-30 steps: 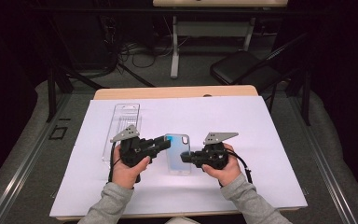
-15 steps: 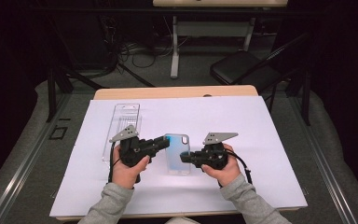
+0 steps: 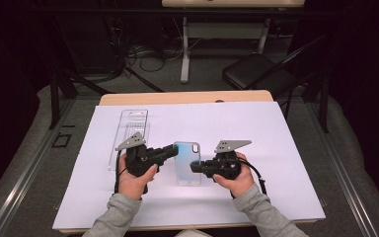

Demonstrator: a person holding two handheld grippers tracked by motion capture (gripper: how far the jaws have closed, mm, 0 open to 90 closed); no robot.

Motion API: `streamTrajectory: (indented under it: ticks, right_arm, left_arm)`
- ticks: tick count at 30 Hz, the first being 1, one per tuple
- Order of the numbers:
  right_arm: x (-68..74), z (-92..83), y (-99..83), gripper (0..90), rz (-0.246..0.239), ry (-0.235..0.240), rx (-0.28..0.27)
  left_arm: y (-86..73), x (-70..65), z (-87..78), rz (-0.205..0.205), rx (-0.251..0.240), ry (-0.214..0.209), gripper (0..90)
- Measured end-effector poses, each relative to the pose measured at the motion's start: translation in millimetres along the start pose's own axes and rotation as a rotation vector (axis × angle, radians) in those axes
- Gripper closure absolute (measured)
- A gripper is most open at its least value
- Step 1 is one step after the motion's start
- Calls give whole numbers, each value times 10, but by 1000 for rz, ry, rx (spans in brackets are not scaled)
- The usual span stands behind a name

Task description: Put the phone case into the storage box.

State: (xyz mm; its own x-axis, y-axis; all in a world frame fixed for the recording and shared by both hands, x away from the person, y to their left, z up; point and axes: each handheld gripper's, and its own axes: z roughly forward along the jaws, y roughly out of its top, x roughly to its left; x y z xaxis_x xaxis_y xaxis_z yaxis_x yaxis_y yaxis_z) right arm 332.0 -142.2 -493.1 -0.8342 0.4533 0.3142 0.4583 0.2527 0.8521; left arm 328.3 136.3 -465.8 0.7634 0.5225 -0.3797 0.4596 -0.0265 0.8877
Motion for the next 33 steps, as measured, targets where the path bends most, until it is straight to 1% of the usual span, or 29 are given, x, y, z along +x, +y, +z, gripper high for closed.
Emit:
streamTrajectory:
  ticks: [3, 11, 18, 26, 33]
  right_arm:
    - [-2, -1, 2, 814, 9, 7, -1]
    - [-8, 0, 0, 814, 9, 12, 3]
    - [-19, -3, -2, 814, 5, 12, 15]
    - [-20, 2, 1, 814, 6, 15, 14]
    - [-30, 0, -1, 814, 2, 19, 22]
  left_arm:
    - [0, -3, -4, -3, -2, 3, 827]
    - [0, -1, -8, 3, 9, 3, 832]
    - [-3, 7, -5, -1, 16, 2, 834]
    - [5, 14, -10, -5, 25, -2, 835]
    - [9, 27, -9, -9, 44, -9, 835]
